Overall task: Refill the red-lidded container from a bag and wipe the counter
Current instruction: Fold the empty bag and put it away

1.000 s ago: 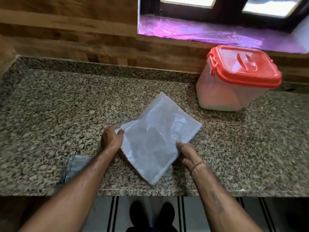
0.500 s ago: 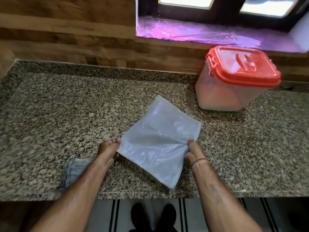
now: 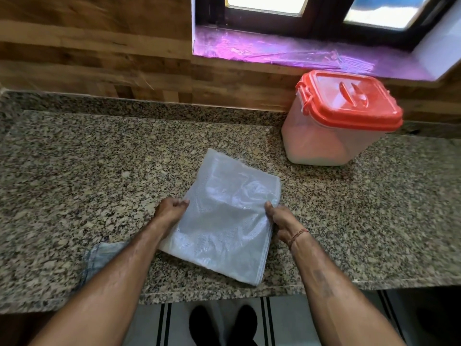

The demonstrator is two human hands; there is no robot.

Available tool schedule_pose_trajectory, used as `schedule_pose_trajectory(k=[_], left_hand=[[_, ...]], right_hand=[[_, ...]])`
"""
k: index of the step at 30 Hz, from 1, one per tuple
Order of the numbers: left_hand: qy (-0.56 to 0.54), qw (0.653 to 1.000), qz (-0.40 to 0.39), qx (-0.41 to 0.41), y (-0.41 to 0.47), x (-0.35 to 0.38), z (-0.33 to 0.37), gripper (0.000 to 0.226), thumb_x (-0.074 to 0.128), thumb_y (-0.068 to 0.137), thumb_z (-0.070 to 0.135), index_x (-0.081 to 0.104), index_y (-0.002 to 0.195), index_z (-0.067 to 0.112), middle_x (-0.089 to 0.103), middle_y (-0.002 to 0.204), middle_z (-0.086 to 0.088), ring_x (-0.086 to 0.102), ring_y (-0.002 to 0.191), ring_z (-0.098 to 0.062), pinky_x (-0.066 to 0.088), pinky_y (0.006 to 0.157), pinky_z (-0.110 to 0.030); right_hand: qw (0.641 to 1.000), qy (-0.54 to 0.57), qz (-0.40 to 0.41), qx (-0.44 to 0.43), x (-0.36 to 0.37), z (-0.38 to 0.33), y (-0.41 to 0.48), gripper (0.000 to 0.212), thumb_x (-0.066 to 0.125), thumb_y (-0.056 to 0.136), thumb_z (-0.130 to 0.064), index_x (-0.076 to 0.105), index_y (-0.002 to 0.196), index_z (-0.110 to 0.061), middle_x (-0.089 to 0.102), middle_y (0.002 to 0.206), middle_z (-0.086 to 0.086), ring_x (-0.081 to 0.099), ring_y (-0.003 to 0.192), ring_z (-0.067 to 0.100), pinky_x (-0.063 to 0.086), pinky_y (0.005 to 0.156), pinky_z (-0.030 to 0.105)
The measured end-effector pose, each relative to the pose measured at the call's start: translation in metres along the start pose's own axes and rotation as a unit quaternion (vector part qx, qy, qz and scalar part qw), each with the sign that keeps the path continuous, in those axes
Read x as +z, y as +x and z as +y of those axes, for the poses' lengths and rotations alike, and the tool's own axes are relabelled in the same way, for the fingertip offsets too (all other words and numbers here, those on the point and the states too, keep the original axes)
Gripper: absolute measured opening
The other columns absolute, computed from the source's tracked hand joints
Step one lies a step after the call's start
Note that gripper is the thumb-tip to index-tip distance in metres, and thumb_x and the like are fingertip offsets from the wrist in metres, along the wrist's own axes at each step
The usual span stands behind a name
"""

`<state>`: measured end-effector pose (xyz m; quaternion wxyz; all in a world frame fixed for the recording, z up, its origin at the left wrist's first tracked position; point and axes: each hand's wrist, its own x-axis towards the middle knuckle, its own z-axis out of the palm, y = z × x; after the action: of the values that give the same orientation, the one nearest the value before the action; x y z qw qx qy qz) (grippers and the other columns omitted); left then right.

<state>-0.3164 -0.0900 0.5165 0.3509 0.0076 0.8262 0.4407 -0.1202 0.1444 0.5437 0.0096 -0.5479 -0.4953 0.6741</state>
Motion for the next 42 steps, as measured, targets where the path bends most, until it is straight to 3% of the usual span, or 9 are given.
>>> schedule_pose_trajectory(k=[5,10,15,17,24,31,34,37,42], left_hand=[[0.068,0.997,0.010,-0.035,0.011,-0.002,-0.019,0.014,0.077,0.088,0.014,0.071,0.090,0.001,0.074,0.091,-0.010,0.070,0.085,-0.026,0.059,0.085,-0.041],[0.059,0.998,0.012,-0.010,0.021,0.000,-0.001,0.035,0.081,0.085,0.036,0.071,0.094,0.004,0.071,0.089,-0.006,0.064,0.079,-0.020,0.051,0.070,-0.031],[0.047,0.997,0.005,-0.054,0.025,0.004,0.003,0.021,0.082,0.084,0.016,0.067,0.089,0.002,0.072,0.087,-0.010,0.067,0.070,-0.022,0.058,0.068,-0.034],[0.008,0.996,0.004,-0.094,0.023,0.005,-0.005,0.021,0.079,0.087,0.009,0.069,0.100,-0.003,0.074,0.089,-0.015,0.067,0.052,-0.019,0.055,0.049,-0.029],[-0.144,0.985,0.019,-0.097,0.017,0.005,0.005,0.039,0.069,0.095,0.036,0.060,0.111,0.002,0.074,0.069,-0.019,0.067,0.045,-0.017,0.046,0.036,-0.019],[-0.248,0.967,0.030,0.052,0.004,-0.020,0.066,0.040,0.069,0.096,0.033,0.067,0.108,-0.006,0.073,0.091,-0.023,0.072,0.051,-0.014,0.059,0.051,-0.018],[-0.251,0.964,0.047,0.073,-0.017,-0.035,0.087,0.063,0.082,0.072,0.059,0.071,0.091,0.000,0.074,0.090,-0.018,0.074,0.062,-0.024,0.065,0.065,-0.036],[-0.184,0.979,0.072,0.056,-0.034,-0.039,0.075,0.060,0.080,0.071,0.066,0.075,0.088,0.009,0.077,0.090,-0.013,0.076,0.083,-0.031,0.063,0.083,-0.049],[-0.037,0.998,0.043,-0.001,-0.057,-0.032,0.014,0.045,0.073,0.089,0.043,0.074,0.093,-0.002,0.070,0.078,-0.010,0.063,0.067,-0.022,0.049,0.060,-0.027]], right_hand=[[0.992,-0.084,0.071,-0.064,-0.015,0.009,0.014,0.021,0.067,0.097,-0.021,0.071,0.108,-0.003,0.076,0.106,0.018,0.073,0.083,0.028,0.064,0.073,0.040],[0.975,-0.164,0.097,-0.118,-0.011,0.006,0.009,0.018,0.068,0.095,-0.032,0.072,0.101,-0.016,0.075,0.097,0.004,0.073,0.087,0.022,0.063,0.082,0.042],[0.970,-0.213,0.092,-0.080,-0.017,0.010,0.006,0.018,0.070,0.094,-0.032,0.068,0.089,-0.015,0.073,0.090,0.003,0.070,0.079,0.020,0.060,0.070,0.032],[0.977,-0.198,0.069,-0.031,-0.021,0.015,0.005,0.023,0.071,0.094,-0.027,0.062,0.078,-0.013,0.068,0.082,0.006,0.065,0.068,0.018,0.057,0.061,0.029],[0.999,-0.031,0.034,0.009,-0.014,-0.004,-0.005,0.018,0.052,0.105,-0.010,0.054,0.087,-0.009,0.058,0.074,0.009,0.058,0.037,0.007,0.045,0.032,0.017],[0.989,0.095,0.006,-0.110,-0.009,-0.071,-0.022,0.021,0.062,0.101,-0.029,0.063,0.098,-0.009,0.073,0.077,0.016,0.072,0.059,0.020,0.060,0.054,0.026],[0.985,0.103,-0.009,-0.137,-0.007,-0.093,-0.029,0.041,0.069,0.092,-0.045,0.067,0.101,-0.004,0.070,0.096,0.020,0.071,0.070,0.025,0.064,0.063,0.033],[0.986,0.089,-0.028,-0.141,-0.007,-0.085,-0.030,0.039,0.070,0.095,-0.028,0.064,0.114,0.005,0.067,0.108,0.021,0.071,0.089,0.028,0.065,0.069,0.035],[0.993,0.012,-0.006,-0.115,-0.011,-0.025,-0.013,0.034,0.073,0.092,-0.021,0.063,0.108,0.007,0.069,0.109,0.020,0.070,0.096,0.031,0.063,0.074,0.037]])
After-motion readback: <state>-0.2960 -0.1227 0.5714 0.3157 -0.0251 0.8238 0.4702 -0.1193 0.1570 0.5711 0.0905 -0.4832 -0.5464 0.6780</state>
